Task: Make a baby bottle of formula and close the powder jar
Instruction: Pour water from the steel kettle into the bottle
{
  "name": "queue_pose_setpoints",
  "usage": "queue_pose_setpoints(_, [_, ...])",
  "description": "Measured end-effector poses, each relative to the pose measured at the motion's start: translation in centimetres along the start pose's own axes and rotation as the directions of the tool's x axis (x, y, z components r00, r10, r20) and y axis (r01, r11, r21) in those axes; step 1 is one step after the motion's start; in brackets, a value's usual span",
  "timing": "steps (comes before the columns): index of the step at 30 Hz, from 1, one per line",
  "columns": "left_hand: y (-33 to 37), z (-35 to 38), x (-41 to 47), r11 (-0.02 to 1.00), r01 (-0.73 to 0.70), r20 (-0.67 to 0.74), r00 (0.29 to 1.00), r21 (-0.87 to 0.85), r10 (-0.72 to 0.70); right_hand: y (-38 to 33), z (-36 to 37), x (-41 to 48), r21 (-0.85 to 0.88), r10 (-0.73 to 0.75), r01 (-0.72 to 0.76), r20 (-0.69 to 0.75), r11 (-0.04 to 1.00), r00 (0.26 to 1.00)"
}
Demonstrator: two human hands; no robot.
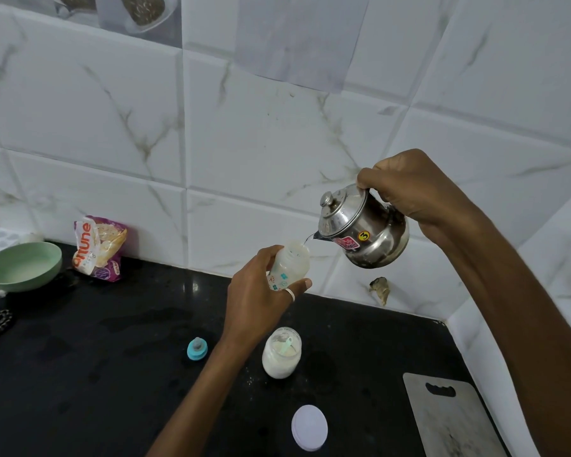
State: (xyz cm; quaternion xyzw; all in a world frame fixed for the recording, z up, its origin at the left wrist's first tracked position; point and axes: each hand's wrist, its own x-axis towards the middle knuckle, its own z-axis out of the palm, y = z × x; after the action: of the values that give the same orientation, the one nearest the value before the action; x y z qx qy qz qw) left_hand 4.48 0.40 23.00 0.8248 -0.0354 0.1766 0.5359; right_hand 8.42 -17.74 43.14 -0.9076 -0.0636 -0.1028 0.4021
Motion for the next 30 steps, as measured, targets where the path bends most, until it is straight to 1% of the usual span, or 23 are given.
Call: queue_pose_setpoints(30, [-0.29, 0.07, 0.26, 1.000, -0.021, -0.015, 1.000, -0.015, 0.021, -0.89, 0.19, 0.32, -0.056, 0.011, -0.011, 0.016, 0.998, 1.000])
